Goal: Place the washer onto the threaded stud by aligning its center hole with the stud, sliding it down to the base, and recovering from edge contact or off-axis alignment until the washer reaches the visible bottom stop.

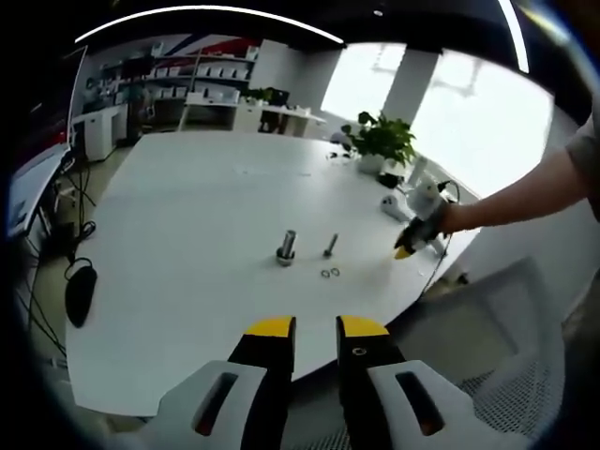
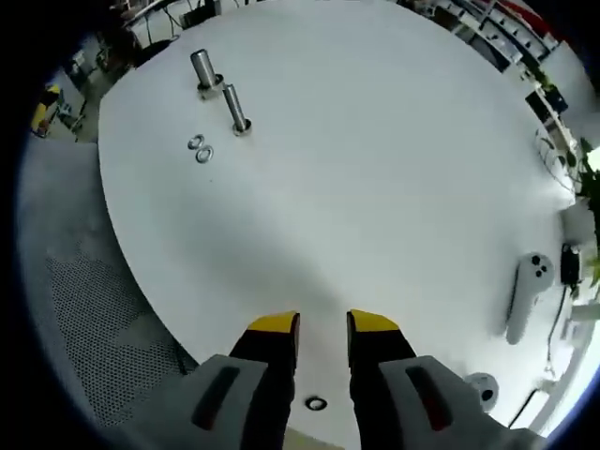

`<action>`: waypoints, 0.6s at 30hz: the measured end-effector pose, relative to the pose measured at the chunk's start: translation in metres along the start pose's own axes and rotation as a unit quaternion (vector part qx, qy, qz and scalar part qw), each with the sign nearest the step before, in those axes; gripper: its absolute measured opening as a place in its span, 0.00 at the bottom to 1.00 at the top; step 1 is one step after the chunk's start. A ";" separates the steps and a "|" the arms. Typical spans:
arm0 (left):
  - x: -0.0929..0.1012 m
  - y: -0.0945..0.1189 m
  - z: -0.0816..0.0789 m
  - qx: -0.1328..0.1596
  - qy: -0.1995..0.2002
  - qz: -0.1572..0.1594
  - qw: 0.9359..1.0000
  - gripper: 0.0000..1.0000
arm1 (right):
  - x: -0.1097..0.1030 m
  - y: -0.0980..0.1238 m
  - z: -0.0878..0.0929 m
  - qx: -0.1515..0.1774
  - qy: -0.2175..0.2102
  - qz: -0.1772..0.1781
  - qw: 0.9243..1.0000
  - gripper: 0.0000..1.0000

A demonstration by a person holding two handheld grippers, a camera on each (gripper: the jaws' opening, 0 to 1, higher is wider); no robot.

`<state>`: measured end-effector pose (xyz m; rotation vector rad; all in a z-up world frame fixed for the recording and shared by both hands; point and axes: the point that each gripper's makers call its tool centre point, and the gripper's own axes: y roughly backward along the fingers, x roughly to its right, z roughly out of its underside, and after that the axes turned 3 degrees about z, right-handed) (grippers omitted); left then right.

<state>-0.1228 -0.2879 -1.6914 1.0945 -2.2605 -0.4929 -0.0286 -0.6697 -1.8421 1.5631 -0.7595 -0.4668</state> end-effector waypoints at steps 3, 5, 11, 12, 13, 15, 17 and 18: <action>-0.002 0.000 -0.001 0.002 0.003 -0.003 1.000 0.15 | -0.002 0.000 0.025 -0.011 -0.025 -0.011 1.000 0.23; -0.002 0.000 0.000 0.001 0.004 -0.004 1.000 0.15 | -0.002 0.000 0.035 -0.018 -0.034 -0.016 0.999 0.25; -0.003 0.001 0.001 -0.001 0.006 -0.007 1.000 0.15 | -0.005 0.002 0.053 -0.023 -0.046 -0.015 0.999 0.26; -0.004 0.001 0.001 -0.001 0.006 -0.008 1.000 0.15 | -0.006 0.001 0.056 -0.025 -0.041 -0.015 0.999 0.26; -0.004 0.001 0.001 -0.001 0.006 -0.008 1.000 0.15 | -0.007 0.000 0.061 -0.033 -0.038 -0.016 0.999 0.26; -0.004 0.001 0.001 -0.001 0.006 -0.009 1.000 0.15 | -0.008 -0.001 0.065 -0.036 -0.036 -0.016 0.999 0.26; -0.004 0.001 0.001 -0.002 0.007 -0.009 1.000 0.15 | -0.007 0.000 0.066 -0.035 -0.043 -0.017 0.998 0.25; -0.004 0.001 0.002 -0.002 0.006 -0.009 1.000 0.15 | -0.007 0.000 0.065 -0.035 -0.051 -0.018 0.998 0.25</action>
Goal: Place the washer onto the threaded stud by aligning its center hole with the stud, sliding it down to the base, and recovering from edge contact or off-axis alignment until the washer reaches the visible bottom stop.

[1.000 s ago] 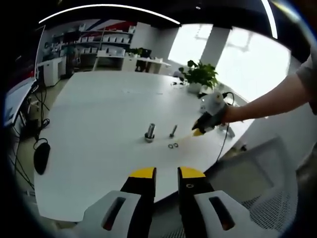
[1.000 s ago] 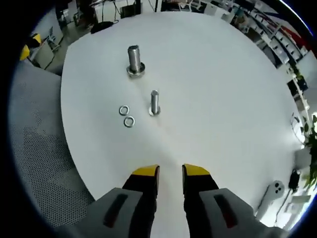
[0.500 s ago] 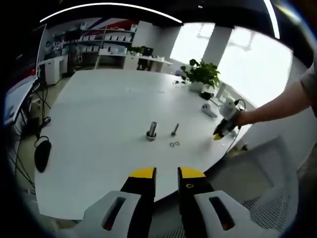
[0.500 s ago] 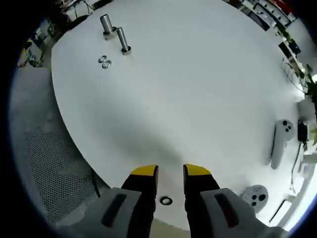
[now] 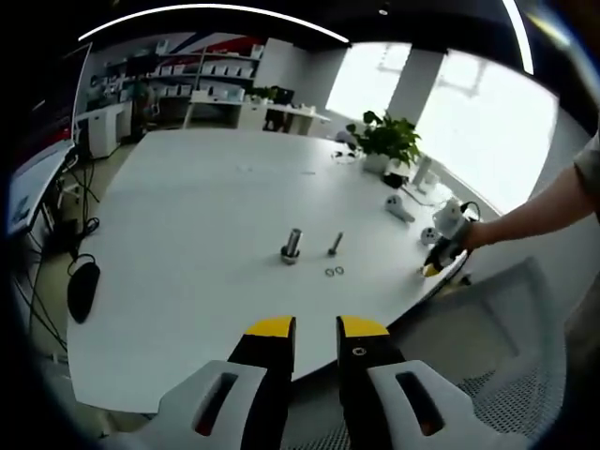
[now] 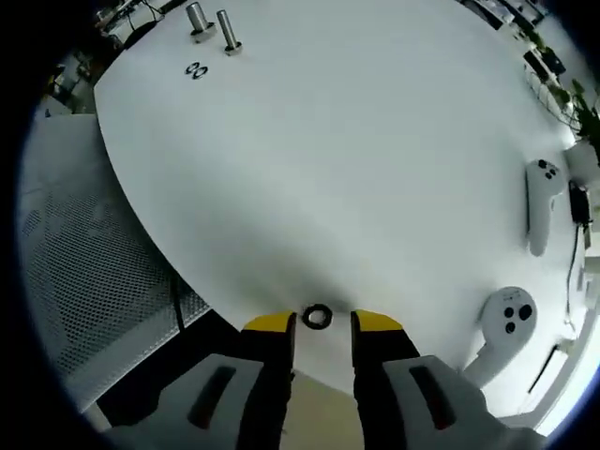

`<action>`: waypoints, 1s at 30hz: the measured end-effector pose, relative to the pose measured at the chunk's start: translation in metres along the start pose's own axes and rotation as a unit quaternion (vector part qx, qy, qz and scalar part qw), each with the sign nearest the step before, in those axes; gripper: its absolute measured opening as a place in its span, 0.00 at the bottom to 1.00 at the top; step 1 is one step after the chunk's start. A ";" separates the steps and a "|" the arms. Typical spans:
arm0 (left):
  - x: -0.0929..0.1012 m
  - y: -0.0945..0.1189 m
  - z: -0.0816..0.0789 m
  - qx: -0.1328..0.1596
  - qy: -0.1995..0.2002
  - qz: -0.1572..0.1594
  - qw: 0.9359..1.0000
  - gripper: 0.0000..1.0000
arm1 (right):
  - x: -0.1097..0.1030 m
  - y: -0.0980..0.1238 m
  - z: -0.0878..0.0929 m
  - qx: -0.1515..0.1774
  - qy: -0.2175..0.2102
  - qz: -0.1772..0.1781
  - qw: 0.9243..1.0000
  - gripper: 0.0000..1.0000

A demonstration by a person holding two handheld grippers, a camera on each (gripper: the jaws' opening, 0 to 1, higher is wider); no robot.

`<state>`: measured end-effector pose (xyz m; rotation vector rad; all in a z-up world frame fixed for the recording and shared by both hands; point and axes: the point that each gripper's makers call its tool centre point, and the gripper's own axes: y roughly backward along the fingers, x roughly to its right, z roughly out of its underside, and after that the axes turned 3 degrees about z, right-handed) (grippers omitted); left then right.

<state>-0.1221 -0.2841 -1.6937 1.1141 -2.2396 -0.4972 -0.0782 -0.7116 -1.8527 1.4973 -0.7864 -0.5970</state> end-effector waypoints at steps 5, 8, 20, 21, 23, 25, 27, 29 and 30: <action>0.000 0.000 0.000 0.000 0.000 0.000 1.000 0.15 | -0.005 0.000 -0.001 0.001 0.010 -0.010 1.000 0.22; 0.000 -0.001 0.001 -0.002 -0.001 0.001 1.000 0.15 | -0.005 0.000 -0.002 -0.004 0.003 -0.014 1.000 0.22; 0.000 0.000 0.001 -0.002 -0.001 -0.001 1.000 0.15 | -0.002 -0.002 0.000 -0.004 0.027 -0.005 1.000 0.15; 0.000 0.000 0.000 -0.002 0.000 -0.001 1.000 0.15 | -0.002 -0.002 0.000 -0.005 0.025 -0.005 1.000 0.15; -0.001 0.000 0.000 -0.001 0.001 -0.001 1.000 0.15 | -0.002 -0.002 0.000 -0.007 0.014 -0.004 1.000 0.14; 0.000 0.000 0.000 -0.002 0.000 -0.001 1.000 0.15 | -0.003 -0.002 0.000 -0.010 0.011 -0.001 1.000 0.14; 0.000 -0.001 0.001 -0.004 -0.002 0.000 1.000 0.15 | -0.003 -0.002 0.000 -0.013 0.012 0.002 1.000 0.14; 0.001 -0.001 0.001 -0.005 -0.003 0.001 1.000 0.15 | -0.003 -0.001 0.000 -0.011 0.016 0.003 1.000 0.13; 0.001 -0.001 0.001 -0.006 -0.003 0.001 1.000 0.15 | -0.004 -0.001 0.000 -0.010 0.021 0.005 1.000 0.13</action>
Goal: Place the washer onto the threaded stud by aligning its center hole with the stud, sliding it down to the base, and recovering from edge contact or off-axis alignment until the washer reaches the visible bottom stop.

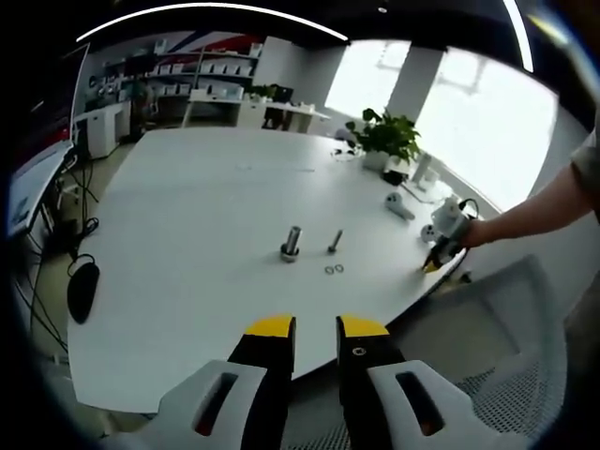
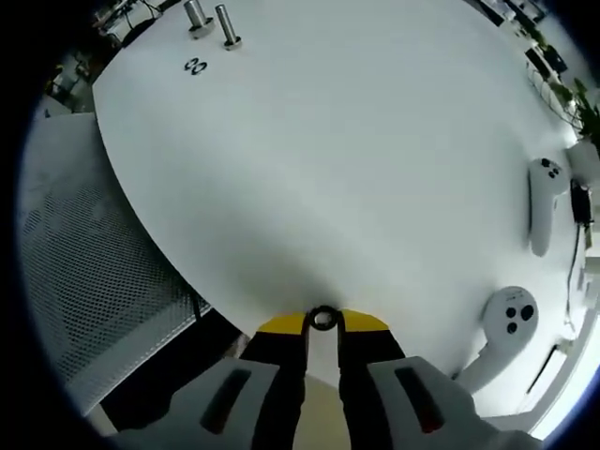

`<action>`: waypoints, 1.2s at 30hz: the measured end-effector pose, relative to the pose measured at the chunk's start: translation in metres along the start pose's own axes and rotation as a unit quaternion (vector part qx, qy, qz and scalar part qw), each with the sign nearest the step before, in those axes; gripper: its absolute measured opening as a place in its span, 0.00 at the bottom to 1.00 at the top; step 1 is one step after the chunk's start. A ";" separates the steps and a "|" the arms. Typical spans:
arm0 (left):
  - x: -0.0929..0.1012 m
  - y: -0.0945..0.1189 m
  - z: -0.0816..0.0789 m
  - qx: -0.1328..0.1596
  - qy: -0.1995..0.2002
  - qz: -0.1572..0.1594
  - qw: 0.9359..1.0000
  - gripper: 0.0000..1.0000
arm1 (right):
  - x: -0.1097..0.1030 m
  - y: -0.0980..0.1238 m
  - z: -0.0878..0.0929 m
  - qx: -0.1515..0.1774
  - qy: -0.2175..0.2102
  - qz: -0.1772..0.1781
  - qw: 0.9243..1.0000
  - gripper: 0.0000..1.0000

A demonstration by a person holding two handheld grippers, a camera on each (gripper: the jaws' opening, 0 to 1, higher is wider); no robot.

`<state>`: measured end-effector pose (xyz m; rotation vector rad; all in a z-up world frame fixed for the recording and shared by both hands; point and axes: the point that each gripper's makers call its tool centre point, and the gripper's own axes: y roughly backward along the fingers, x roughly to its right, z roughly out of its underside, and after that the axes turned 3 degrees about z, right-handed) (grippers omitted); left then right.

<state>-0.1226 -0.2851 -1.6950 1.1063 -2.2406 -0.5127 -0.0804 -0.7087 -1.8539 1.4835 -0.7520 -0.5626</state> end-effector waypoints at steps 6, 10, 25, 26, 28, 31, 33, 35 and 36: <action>0.000 0.000 0.001 -0.002 0.000 0.000 1.000 0.15 | -0.005 0.002 -0.012 0.018 -0.005 -0.007 1.000 0.13; 0.000 0.000 0.001 -0.002 0.000 0.001 1.000 0.15 | -0.014 0.009 -0.036 0.041 0.010 -0.011 0.999 0.13; 0.000 0.001 -0.001 0.003 0.001 0.001 1.000 0.15 | -0.054 0.055 -0.164 0.155 0.079 -0.028 0.984 0.13; 0.000 0.001 -0.001 0.004 0.001 0.001 1.000 0.15 | -0.057 0.058 -0.174 0.161 0.086 -0.029 0.983 0.13; 0.000 0.001 -0.002 0.005 0.001 0.001 1.000 0.15 | -0.063 0.062 -0.189 0.172 0.095 -0.031 0.980 0.13; 0.001 0.001 -0.002 0.007 0.000 0.002 1.000 0.15 | -0.070 0.065 -0.203 0.179 0.110 -0.034 0.977 0.13; 0.001 0.001 -0.002 0.007 0.000 0.003 1.000 0.15 | -0.074 0.068 -0.215 0.186 0.122 -0.032 0.974 0.13; 0.001 0.001 -0.002 0.008 0.000 0.002 1.000 0.15 | -0.078 0.070 -0.224 0.191 0.125 -0.034 0.973 0.13; 0.001 0.001 -0.003 0.009 0.000 0.003 1.000 0.15 | -0.079 0.070 -0.228 0.192 0.127 -0.034 0.972 0.13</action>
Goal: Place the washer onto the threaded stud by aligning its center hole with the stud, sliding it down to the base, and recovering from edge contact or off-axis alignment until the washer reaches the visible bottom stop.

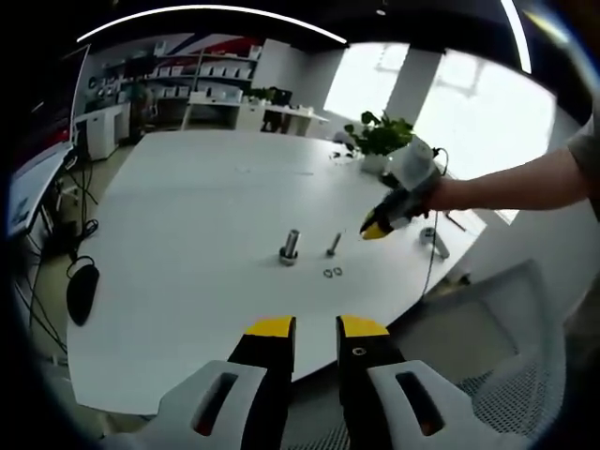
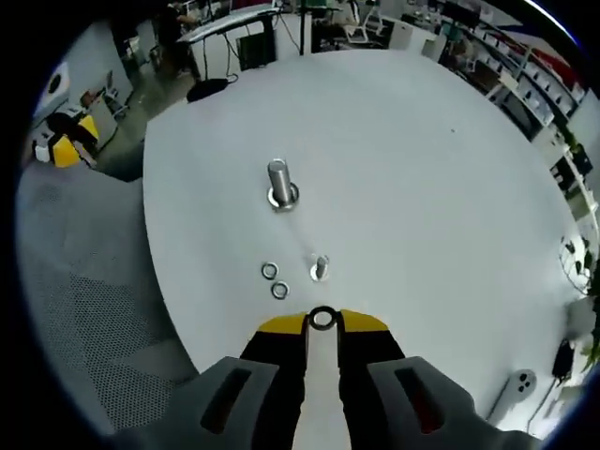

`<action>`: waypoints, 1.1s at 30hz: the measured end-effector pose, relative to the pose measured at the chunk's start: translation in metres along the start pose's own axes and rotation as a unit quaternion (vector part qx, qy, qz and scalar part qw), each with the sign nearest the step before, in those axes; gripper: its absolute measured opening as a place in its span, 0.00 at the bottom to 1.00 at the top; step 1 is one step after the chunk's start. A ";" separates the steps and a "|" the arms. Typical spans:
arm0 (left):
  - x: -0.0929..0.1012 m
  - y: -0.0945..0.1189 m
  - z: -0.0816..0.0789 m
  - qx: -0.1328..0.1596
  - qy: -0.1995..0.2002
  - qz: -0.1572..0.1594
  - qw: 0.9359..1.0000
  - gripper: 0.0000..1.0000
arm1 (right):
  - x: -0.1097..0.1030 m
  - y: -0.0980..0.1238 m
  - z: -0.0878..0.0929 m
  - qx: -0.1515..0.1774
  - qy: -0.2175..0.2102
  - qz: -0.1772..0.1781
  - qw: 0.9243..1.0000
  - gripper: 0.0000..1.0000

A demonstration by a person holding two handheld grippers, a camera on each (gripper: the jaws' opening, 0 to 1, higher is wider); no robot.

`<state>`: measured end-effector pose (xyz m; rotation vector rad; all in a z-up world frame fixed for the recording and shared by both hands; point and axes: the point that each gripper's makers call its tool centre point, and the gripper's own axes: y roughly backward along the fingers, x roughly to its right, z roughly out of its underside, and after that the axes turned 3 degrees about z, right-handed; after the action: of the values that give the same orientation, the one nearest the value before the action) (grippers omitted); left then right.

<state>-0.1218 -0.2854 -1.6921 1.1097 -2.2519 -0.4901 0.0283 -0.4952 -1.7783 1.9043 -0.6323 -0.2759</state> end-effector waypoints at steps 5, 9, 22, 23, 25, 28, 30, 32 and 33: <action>0.000 0.000 0.000 0.001 0.000 0.000 1.000 0.15 | 0.004 -0.006 -0.018 0.015 0.042 0.019 0.999 0.13; 0.000 0.000 -0.001 0.002 0.000 0.001 1.000 0.15 | 0.003 -0.012 -0.022 0.012 0.042 0.013 0.999 0.13; 0.001 0.000 0.000 0.001 0.000 0.003 1.000 0.15 | 0.000 -0.025 -0.029 0.001 0.066 0.011 0.998 0.13; 0.001 0.000 0.000 0.001 0.000 0.003 1.000 0.15 | 0.000 -0.026 -0.028 -0.004 0.062 0.009 0.998 0.13; 0.001 0.000 0.000 0.000 0.000 0.003 1.000 0.15 | 0.001 -0.027 -0.027 -0.010 0.064 0.008 0.998 0.13; 0.001 0.000 0.000 0.000 0.000 0.003 1.000 0.15 | -0.001 -0.028 -0.025 -0.014 0.068 0.006 0.998 0.13; 0.002 0.000 0.000 0.001 0.000 0.004 1.000 0.15 | -0.001 -0.031 -0.023 -0.019 0.070 0.005 0.997 0.13; 0.002 0.000 0.000 0.000 0.000 0.005 1.000 0.15 | 0.000 -0.035 -0.022 -0.025 0.070 0.004 0.997 0.13; 0.002 -0.001 0.000 0.000 -0.001 0.006 1.000 0.15 | 0.000 -0.037 -0.022 -0.026 0.071 0.004 0.997 0.13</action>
<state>-0.1226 -0.2873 -1.6918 1.0963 -2.2576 -0.4867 0.0495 -0.4665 -1.8023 1.8533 -0.5334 -0.1492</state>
